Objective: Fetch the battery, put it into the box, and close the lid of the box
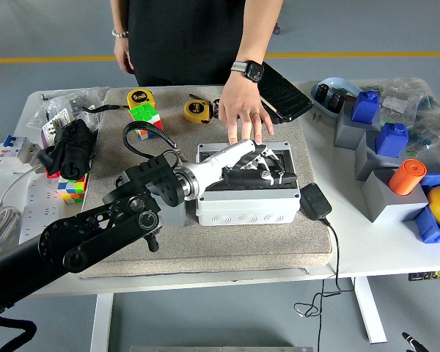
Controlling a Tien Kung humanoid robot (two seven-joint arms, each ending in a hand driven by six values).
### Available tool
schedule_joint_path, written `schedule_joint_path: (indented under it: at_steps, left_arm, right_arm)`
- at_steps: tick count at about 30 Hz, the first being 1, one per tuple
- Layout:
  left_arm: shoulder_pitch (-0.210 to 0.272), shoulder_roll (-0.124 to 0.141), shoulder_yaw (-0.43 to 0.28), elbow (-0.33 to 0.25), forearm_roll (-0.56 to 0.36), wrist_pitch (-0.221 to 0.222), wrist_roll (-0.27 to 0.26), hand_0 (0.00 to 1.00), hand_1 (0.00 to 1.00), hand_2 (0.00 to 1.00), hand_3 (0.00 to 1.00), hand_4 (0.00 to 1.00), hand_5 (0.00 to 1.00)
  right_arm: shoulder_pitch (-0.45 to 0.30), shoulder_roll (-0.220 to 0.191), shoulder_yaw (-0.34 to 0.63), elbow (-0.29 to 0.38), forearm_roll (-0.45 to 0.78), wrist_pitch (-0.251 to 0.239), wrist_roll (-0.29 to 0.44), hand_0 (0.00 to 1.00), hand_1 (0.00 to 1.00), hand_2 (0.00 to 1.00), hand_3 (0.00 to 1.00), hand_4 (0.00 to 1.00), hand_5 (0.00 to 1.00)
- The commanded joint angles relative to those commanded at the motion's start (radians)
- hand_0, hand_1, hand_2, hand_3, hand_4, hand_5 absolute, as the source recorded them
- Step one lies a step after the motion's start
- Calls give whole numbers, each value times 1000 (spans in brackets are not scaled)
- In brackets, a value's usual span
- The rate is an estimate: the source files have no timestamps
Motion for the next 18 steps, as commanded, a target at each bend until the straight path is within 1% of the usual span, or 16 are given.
schedule_joint_path:
  at_steps: [4,9,10,15,16,18]
  left_arm:
    - [3,5,-13,-25,-18,17,-24,234,441,495,597,998,692]
    - [11,13,-61,-61,-67,68,-79,234,441,495,597,998,692]
    - [15,15,-75,-67,-82,83,-96,299,533,532,603,998,684]
    - [42,26,-141,-76,-145,153,-173,299,533,532,603,998,684]
    - [49,29,-157,-74,-159,164,-186,394,592,583,622,998,676]
    - [66,35,-193,-70,-185,185,-211,394,592,583,622,998,676]
  right_arm:
    - [0,0,1,0,2,0,0,582,638,651,578,948,491]
    - [1,0,2,0,-2,-1,0,582,638,651,578,948,491]
    - [0,0,2,0,0,-1,0,582,638,651,578,948,491]
    - [1,1,1,0,0,-1,0,582,638,651,578,948,491]
    - [1,1,1,0,0,-1,0,582,638,651,578,948,490]
    - [1,1,1,0,0,-2,0,582,638,651,578,948,490]
